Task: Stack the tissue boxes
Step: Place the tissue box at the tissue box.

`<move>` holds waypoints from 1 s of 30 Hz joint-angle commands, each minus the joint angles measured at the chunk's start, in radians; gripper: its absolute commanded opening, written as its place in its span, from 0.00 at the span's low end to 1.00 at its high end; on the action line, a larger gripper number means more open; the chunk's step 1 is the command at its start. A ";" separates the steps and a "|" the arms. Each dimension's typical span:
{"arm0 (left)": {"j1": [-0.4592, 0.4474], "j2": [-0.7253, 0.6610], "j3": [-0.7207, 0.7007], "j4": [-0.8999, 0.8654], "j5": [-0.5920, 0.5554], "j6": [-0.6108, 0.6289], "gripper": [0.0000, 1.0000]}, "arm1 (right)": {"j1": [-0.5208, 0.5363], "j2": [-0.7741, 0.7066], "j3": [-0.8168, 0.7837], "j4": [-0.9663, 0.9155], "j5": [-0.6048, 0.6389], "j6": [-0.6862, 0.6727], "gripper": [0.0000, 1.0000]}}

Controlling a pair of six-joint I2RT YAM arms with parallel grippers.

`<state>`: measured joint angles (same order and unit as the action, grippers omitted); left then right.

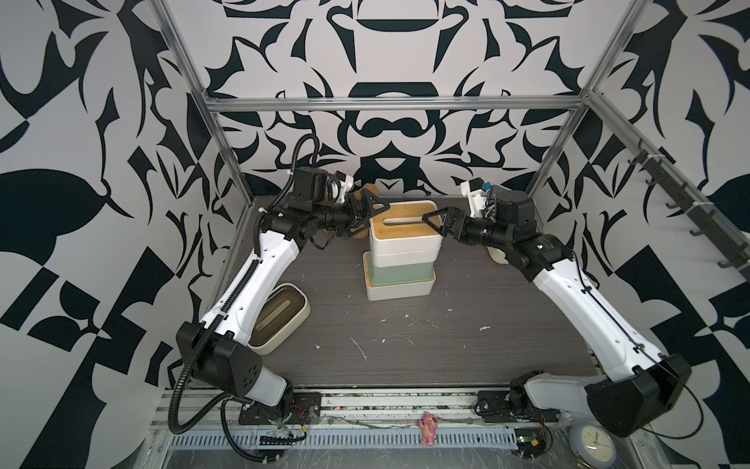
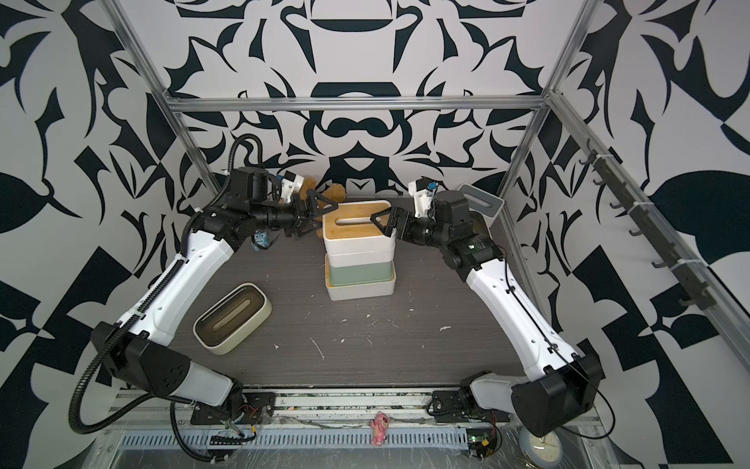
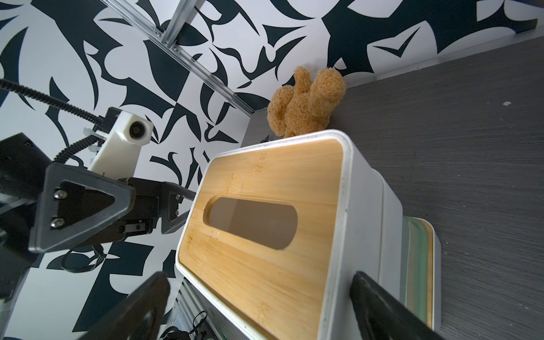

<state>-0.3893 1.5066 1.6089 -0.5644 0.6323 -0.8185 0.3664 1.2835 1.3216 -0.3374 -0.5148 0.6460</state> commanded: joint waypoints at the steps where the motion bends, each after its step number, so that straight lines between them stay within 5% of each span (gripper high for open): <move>1: -0.016 -0.017 -0.009 0.015 0.026 -0.004 0.99 | 0.013 -0.031 0.039 0.028 0.000 -0.016 0.99; 9: 0.024 -0.050 -0.020 -0.023 -0.030 0.000 0.99 | -0.006 -0.073 0.054 -0.028 0.130 -0.034 0.99; 20: 0.122 -0.222 -0.136 -0.049 -0.088 0.110 0.99 | -0.226 -0.108 0.070 -0.124 0.166 -0.102 0.99; 30: 0.136 -0.417 -0.322 -0.010 -0.132 0.203 0.99 | -0.472 0.122 0.153 -0.136 0.318 -0.157 0.98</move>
<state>-0.2596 1.1168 1.3178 -0.5892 0.5285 -0.6643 -0.0769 1.3487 1.4307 -0.4953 -0.2657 0.5095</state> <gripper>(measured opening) 0.992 0.983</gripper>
